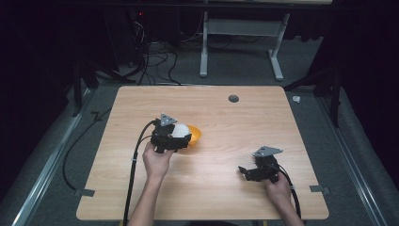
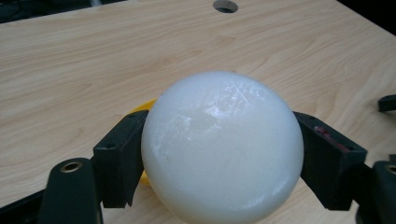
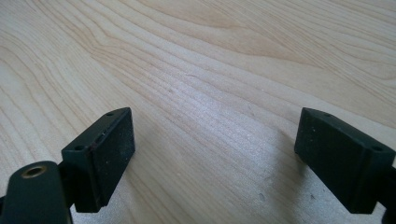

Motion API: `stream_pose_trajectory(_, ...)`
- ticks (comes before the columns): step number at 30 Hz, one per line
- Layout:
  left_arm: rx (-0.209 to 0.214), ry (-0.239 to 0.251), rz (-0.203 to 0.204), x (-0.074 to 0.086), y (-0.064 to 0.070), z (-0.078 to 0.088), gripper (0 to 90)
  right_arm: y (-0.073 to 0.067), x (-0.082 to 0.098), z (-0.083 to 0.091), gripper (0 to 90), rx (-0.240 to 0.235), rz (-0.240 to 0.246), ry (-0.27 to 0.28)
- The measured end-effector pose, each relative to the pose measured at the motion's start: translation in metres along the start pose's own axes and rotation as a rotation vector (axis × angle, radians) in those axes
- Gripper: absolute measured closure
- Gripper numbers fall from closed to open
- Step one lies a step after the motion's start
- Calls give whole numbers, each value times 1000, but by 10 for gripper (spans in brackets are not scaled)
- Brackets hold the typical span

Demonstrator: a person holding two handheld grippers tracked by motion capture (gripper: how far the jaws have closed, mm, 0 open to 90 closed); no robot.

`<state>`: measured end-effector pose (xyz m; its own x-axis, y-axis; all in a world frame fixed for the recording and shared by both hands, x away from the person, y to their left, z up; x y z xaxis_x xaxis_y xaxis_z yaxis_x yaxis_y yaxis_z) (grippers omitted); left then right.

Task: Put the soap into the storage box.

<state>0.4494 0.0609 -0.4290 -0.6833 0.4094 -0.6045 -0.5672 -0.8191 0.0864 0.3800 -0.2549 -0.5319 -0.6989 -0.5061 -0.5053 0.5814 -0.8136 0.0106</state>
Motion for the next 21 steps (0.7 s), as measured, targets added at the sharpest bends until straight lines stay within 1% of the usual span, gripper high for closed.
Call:
stream_pose_trajectory(1,-11,-11,6,-1,-1,-2,245,0,0,0,129,-1,1,0)
stream_pose_trajectory(3,-11,-31,8,-4,-1,-7,245,0,0,0,129,0,2,0)
stream_pose_trajectory(4,-11,-31,8,-4,-1,-7,245,0,0,0,129,-2,2,2)
stream_pose_trajectory(6,-9,-40,7,-8,-2,-14,245,0,0,0,129,-2,1,2)
stream_pose_trajectory(7,-17,-38,5,-10,-3,-17,245,0,0,0,129,-2,1,2)
stream_pose_trajectory(9,-17,-50,26,-13,-4,-22,245,0,0,0,129,-2,2,2)
stream_pose_trajectory(13,-40,-63,37,-19,-7,-31,245,0,0,0,129,-2,5,1)
stream_pose_trajectory(16,-33,-70,65,-20,-9,-38,245,0,0,0,129,-2,7,1)
stream_pose_trajectory(19,-54,-98,62,-18,-11,-46,245,0,0,0,129,-2,7,1)
stream_pose_trajectory(21,-62,-108,63,-17,-12,-50,244,0,0,0,129,-2,6,1)
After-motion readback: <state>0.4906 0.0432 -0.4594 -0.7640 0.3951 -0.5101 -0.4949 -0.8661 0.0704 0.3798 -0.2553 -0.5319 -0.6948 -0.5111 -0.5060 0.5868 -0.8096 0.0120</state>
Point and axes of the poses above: each handheld gripper's, and its own axes: z roughly backward along the jaws, x roughly out of its underside, y roughly to its right, the point moved 4 cm from there along -z, roughly forward along the jaws, and after that the axes turned 14 degrees about -y, right-handed, at the moved point
